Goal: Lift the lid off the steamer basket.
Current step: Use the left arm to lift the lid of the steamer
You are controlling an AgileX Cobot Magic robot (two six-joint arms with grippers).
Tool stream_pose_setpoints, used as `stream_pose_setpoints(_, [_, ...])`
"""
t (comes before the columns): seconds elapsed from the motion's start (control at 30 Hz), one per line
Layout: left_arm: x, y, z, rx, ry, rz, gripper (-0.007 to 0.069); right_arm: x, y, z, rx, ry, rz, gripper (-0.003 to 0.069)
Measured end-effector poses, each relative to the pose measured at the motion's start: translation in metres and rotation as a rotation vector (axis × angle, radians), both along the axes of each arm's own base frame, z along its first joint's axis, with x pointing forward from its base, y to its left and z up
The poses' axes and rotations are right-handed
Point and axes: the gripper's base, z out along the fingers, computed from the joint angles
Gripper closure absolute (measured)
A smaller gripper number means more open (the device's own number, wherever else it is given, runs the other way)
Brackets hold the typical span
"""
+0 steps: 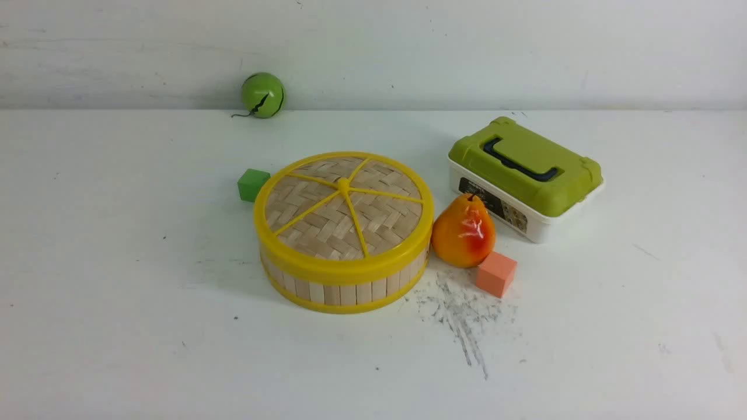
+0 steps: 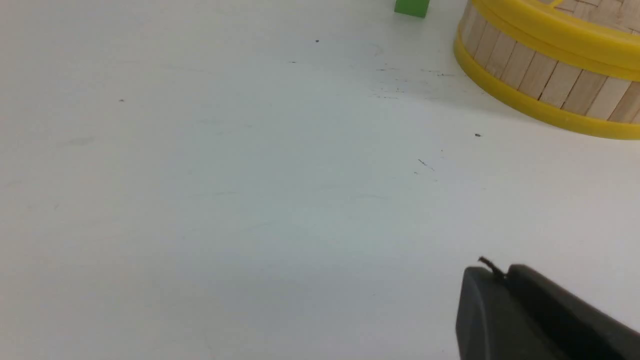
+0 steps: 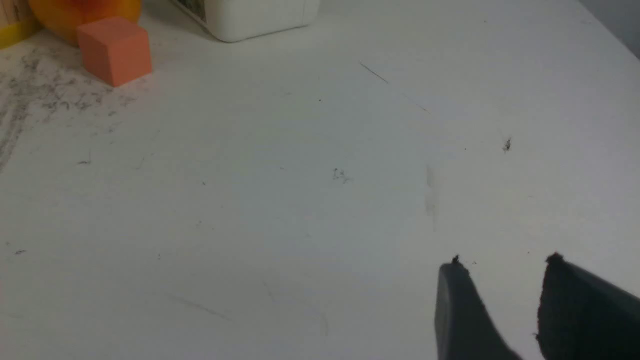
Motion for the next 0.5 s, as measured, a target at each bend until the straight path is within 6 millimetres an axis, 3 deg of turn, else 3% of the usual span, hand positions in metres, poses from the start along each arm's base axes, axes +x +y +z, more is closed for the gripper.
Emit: stream_pose_setpoints(0.5, [0.0,0.0,0.0,0.0,0.0,0.0,0.0572,0.0,0.0,0.0,0.0,0.0,0.0,0.0419])
